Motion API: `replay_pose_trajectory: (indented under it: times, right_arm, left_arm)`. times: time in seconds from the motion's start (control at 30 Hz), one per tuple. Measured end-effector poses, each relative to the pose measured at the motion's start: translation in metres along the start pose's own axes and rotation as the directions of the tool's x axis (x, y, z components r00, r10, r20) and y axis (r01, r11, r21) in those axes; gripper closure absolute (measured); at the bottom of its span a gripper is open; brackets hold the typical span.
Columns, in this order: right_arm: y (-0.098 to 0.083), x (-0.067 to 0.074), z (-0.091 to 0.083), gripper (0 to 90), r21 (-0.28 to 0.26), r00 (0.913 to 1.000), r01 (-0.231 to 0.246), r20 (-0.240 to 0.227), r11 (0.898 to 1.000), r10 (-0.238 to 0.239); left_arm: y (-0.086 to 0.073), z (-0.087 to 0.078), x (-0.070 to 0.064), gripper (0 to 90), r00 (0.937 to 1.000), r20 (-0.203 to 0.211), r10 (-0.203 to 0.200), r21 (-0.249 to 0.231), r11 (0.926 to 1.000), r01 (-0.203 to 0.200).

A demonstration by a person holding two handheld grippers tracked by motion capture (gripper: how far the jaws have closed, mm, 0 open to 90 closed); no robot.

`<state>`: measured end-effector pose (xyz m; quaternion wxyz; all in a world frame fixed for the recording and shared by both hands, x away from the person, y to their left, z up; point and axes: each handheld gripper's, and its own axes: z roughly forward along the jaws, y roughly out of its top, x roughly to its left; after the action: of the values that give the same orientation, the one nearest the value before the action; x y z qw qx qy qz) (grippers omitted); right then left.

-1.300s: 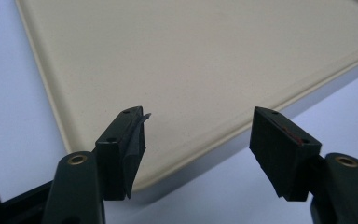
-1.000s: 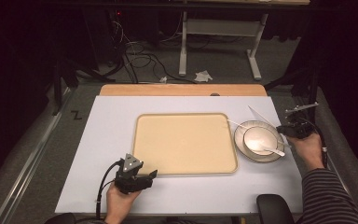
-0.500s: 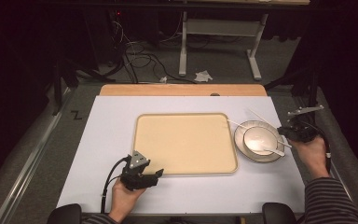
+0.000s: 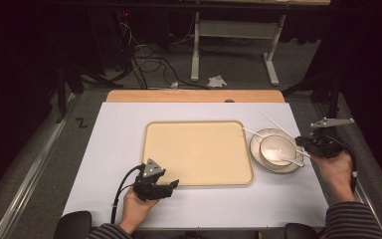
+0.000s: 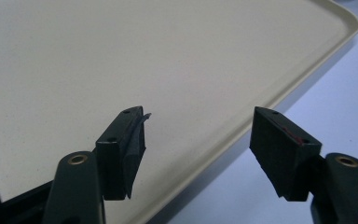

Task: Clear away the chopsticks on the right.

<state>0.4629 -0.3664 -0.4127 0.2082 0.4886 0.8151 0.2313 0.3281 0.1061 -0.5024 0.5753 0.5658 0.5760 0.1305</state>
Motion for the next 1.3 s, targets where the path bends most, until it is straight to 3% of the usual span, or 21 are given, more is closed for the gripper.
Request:
replay_pose_trajectory:
  times: [0.3, 0.63, 1.0, 1.3]
  right_arm:
    - [-0.004, 0.011, -0.022, 85.8, -0.065, 0.9999, -0.005, -0.015, 0.998, 0.004]
    - [-0.011, 0.04, -0.042, 85.8, -0.139, 0.9979, 0.036, -0.049, 0.99, -0.044]
    - [-0.023, 0.068, -0.044, 85.8, -0.151, 0.9929, 0.045, -0.102, 0.988, -0.061]
    - [-0.022, 0.106, -0.032, 85.8, -0.145, 0.9862, 0.085, -0.129, 0.986, -0.104]
  left_arm:
    - [0.001, 0.005, -0.004, 35.8, 0.9994, 0.032, 0.009, 0.014, 0.9999, -0.009]
    - [0.0, 0.009, -0.006, 35.8, 0.9989, 0.046, -0.006, 0.029, 0.9996, 0.005]
    - [0.001, 0.014, -0.007, 35.8, 0.9973, 0.071, -0.02, 0.051, 0.9986, 0.016]
    - [-0.001, 0.017, -0.011, 35.7, 0.9961, 0.088, -0.007, 0.061, 0.9981, 0.001]
